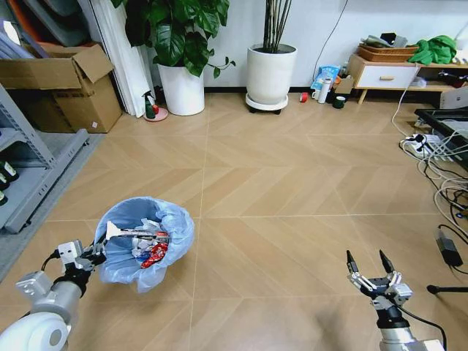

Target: Pick up the trash bin and place the garbage on the floor into it.

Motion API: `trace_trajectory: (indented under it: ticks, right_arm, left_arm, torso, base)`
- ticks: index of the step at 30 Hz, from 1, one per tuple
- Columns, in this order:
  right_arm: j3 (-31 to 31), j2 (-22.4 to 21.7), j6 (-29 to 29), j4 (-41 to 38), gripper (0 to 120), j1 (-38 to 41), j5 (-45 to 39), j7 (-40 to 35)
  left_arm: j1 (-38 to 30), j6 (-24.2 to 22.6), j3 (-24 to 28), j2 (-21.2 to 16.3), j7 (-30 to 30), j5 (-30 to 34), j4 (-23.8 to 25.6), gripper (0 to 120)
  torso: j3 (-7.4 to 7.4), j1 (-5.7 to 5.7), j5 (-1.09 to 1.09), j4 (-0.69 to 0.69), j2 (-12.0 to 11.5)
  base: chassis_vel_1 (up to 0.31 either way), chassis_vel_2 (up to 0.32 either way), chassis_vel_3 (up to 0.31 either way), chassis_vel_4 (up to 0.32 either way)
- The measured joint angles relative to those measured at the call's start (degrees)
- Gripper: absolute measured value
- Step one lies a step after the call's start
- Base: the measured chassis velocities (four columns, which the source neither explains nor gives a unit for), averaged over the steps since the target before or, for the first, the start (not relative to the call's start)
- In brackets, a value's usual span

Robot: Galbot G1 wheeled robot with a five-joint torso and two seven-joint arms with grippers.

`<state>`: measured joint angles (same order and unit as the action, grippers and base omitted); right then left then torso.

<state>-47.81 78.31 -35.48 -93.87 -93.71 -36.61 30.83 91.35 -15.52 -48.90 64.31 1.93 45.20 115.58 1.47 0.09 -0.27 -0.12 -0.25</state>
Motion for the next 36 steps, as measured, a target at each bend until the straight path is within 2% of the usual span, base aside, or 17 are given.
trace_trajectory:
  ticks: [9,18,23,32,36]
  right_arm:
    - [-0.1,0.0,-0.5,0.0,100,-0.4,-0.5,0.9]
    - [-0.5,0.2,-0.6,-0.4,100,-1.8,-0.4,1.5]
    - [-0.2,0.1,-0.6,-0.6,100,-1.9,-0.2,1.5]
    - [-0.5,0.8,-0.6,-1.2,100,-2.5,0.1,1.7]
    - [-0.4,0.8,-0.6,-1.2,100,-2.5,0.3,1.7]
  left_arm:
    - [-2.9,-1.3,2.3,-2.3,4.2,1.1,-4.4,0]
    - [-8.3,-3.0,8.9,-5.7,7.4,3.1,-12.2,0]
    - [-10.2,-3.4,9.9,-6.7,8.1,3.4,-14.8,0]
    - [-17.9,-3.7,13.7,-9.0,8.5,5.6,-22.2,0]
    - [-19.4,-3.6,14.2,-9.1,8.2,6.0,-23.7,0]
  torso:
    - [0.0,0.0,0.0,0.0,0.0]
    - [0.0,0.0,0.0,-0.02,0.0]
    - [0.01,0.01,0.0,0.0,0.0]
    - [0.0,0.01,0.0,-0.01,0.0]
    - [0.01,0.01,0.0,-0.01,0.0]
  base:
    - [0.013,-0.015,-0.019,0.011]
    - [0.0,0.0,0.0,0.0]
    - [0.0,0.0,0.0,0.0]
    - [0.0,0.0,0.0,0.0]
    - [0.0,0.0,0.0,0.0]
